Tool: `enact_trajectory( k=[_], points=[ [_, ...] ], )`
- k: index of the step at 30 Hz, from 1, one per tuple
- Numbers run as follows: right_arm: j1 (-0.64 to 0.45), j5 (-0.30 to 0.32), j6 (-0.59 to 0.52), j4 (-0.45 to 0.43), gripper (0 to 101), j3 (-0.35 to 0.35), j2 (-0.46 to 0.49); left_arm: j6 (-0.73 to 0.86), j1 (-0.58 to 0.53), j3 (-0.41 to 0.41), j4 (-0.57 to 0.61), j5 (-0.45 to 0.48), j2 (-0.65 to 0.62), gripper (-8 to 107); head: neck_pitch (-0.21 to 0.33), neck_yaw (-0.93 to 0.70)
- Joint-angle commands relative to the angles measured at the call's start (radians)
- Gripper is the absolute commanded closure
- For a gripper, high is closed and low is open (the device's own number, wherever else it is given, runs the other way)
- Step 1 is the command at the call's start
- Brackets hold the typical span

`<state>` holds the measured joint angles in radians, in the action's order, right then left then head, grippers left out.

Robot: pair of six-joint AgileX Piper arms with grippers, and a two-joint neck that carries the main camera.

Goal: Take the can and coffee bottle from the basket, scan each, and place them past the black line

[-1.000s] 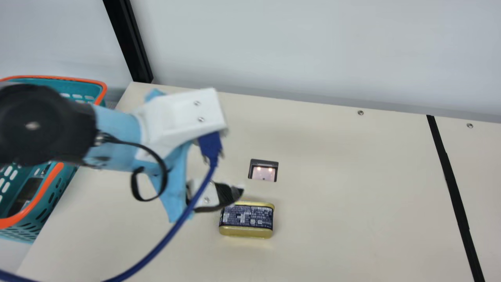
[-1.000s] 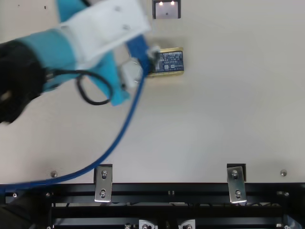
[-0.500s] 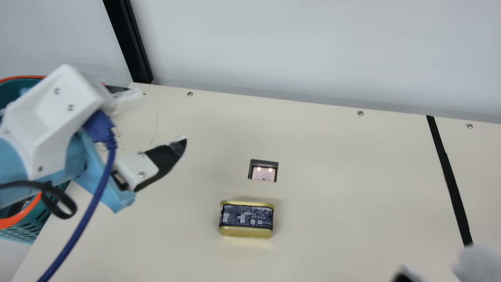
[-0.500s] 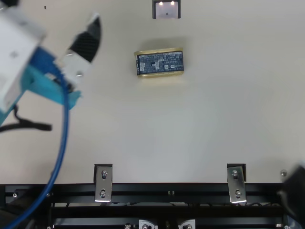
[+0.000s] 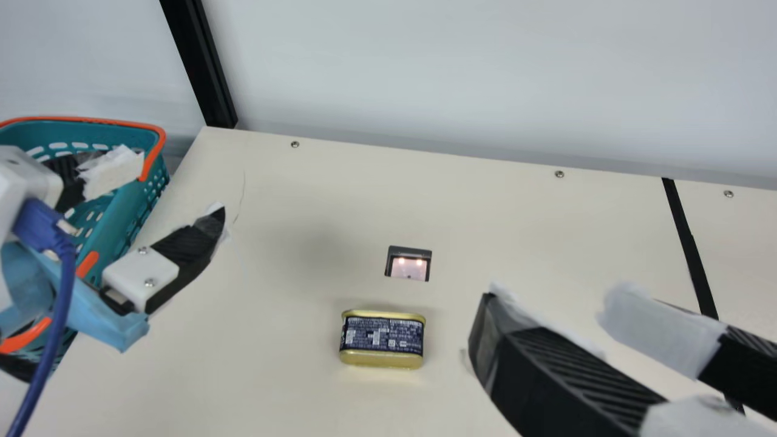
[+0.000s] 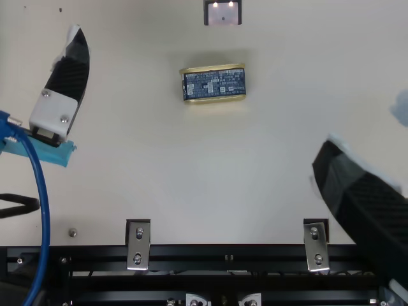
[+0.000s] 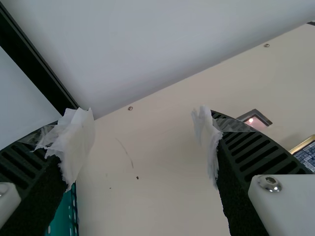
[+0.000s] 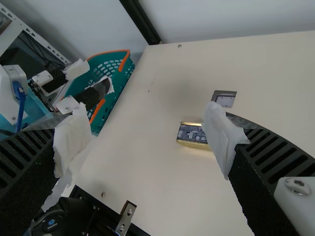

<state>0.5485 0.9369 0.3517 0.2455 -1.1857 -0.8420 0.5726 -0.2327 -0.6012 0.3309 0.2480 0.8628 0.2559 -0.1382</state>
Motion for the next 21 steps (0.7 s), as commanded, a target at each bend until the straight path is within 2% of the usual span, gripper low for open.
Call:
enact_trajectory(
  k=[1,8,15,21],
  points=[
    [0.000,0.012,-0.019,0.005,0,-0.019,-0.019,0.000,0.000,0.000,0.000,0.000,0.000,9,0.010,0.013],
    [-0.013,0.111,-0.155,-0.013,0,-0.162,-0.192,0.000,0.000,0.000,0.000,0.000,0.000,9,0.010,0.013],
    [-0.076,0.219,-0.423,-0.006,0,-0.311,-0.395,0.000,0.000,0.000,0.000,0.000,0.000,9,0.010,0.013],
    [-0.108,0.283,-0.637,0.009,0,-0.407,-0.547,0.000,0.000,0.000,0.000,0.000,0.000,9,0.010,0.013]
  ],
)
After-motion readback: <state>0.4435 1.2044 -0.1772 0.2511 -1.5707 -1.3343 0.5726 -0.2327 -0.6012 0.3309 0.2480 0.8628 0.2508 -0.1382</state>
